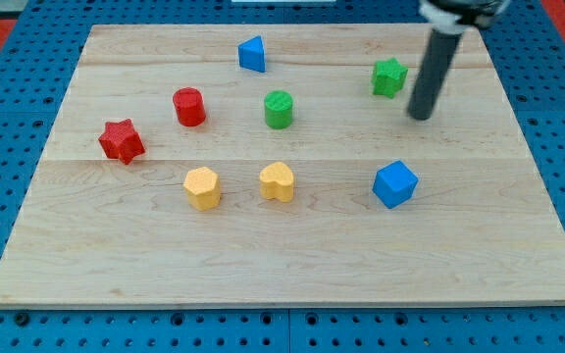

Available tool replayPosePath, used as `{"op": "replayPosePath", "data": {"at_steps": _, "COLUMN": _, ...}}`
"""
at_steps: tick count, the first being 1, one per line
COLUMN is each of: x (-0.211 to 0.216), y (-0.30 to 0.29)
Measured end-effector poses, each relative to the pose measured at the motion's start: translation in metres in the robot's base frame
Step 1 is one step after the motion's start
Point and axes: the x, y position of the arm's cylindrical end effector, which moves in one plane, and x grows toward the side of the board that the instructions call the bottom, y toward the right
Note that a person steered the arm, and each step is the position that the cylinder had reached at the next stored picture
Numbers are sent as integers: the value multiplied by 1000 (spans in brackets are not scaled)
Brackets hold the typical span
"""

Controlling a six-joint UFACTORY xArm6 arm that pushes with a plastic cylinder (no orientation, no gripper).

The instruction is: Push the red star vertically to the bottom left of the red circle

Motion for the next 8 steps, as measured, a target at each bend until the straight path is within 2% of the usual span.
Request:
{"op": "replayPosePath", "data": {"at_steps": 1, "x": 14, "y": -51}}
{"op": "replayPosePath", "data": {"at_steps": 3, "x": 2, "y": -115}}
{"op": "replayPosePath", "data": {"at_steps": 4, "x": 17, "y": -174}}
{"op": "replayPosePath", "data": {"at_steps": 5, "x": 6, "y": -227}}
{"op": "replayPosePath", "data": {"at_steps": 6, "x": -38, "y": -239}}
{"op": "replayPosePath", "data": {"at_steps": 7, "x": -39, "y": -244}}
{"op": "replayPosePath", "data": {"at_steps": 8, "x": -39, "y": -293}}
